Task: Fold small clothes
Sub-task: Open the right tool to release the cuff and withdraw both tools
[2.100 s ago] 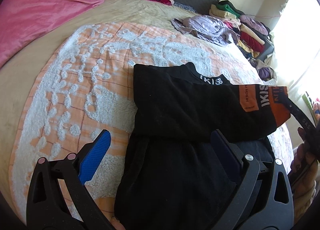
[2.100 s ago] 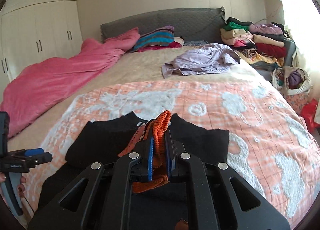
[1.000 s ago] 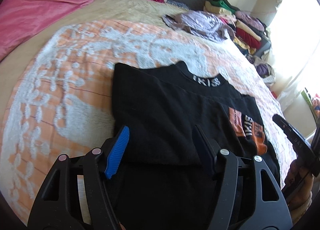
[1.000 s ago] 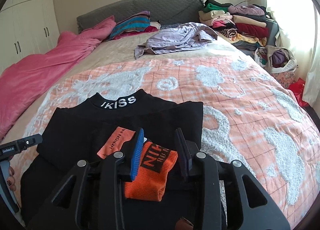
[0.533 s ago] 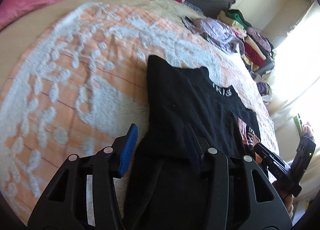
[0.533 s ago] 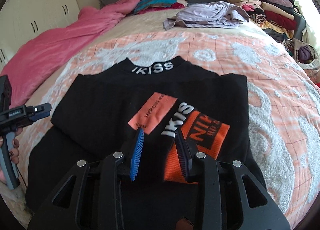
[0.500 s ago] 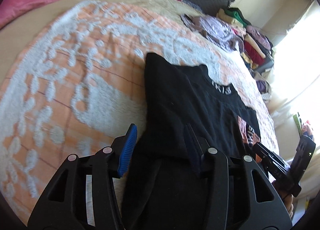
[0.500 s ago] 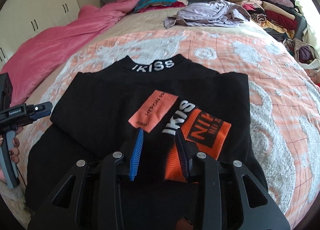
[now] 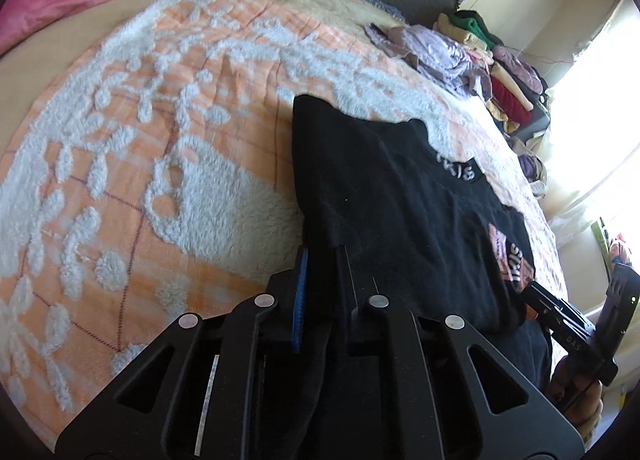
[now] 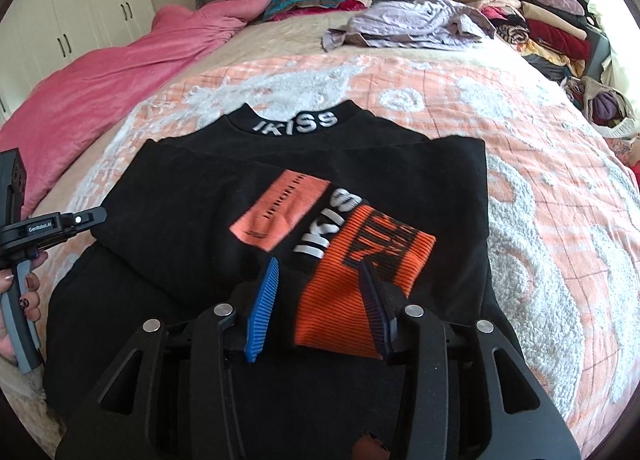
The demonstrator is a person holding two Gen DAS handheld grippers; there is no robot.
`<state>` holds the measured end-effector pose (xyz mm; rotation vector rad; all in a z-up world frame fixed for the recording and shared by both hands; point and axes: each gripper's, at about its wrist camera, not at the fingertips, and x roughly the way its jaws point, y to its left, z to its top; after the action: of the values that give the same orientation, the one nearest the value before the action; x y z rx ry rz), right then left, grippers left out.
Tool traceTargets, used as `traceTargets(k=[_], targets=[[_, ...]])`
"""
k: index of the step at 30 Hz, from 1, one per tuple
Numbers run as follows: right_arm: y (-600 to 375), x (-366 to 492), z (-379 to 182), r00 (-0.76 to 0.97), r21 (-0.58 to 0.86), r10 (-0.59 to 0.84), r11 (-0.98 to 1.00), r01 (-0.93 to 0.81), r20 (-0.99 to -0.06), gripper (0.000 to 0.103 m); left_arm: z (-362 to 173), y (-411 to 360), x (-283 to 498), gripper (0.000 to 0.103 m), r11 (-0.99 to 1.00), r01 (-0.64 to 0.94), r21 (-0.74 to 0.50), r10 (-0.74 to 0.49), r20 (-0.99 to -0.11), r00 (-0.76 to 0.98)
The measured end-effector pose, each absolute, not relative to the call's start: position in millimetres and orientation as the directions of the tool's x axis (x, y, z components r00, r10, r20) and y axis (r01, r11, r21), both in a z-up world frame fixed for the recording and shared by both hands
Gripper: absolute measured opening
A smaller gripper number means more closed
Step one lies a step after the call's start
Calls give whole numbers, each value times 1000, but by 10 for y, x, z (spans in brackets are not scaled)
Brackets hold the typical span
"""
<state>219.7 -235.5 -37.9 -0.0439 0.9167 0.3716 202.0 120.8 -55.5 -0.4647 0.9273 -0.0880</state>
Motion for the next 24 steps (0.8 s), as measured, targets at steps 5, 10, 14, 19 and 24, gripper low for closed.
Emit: traceTargets(k=[5, 10, 14, 19, 24], targets=[[-2359, 2233, -480, 525, 109, 272, 941, -321, -807, 45, -555, 1170, 2027, 12, 911, -124, -393, -249, -764, 595], [-2347, 2232, -502, 524, 97, 262, 942, -322, -811, 47, -371, 1114, 1932, 15, 933, -125, -338, -190, -756, 627], [-2338, 2223, -519, 523, 94, 259, 942, -321, -812, 48, -152, 899, 1866, 15, 956, -56, -290, -182, -730, 659], [-2329, 2206, -522, 526, 85, 253, 943, -322, -812, 49, -221, 573, 1930, 15, 975, 5, -223, -177, -761, 624], [-2329, 2165, -525, 526, 85, 254, 942, -323, -812, 53, -469, 428, 2000, 22, 987, 8, -159, -136, -809, 571]])
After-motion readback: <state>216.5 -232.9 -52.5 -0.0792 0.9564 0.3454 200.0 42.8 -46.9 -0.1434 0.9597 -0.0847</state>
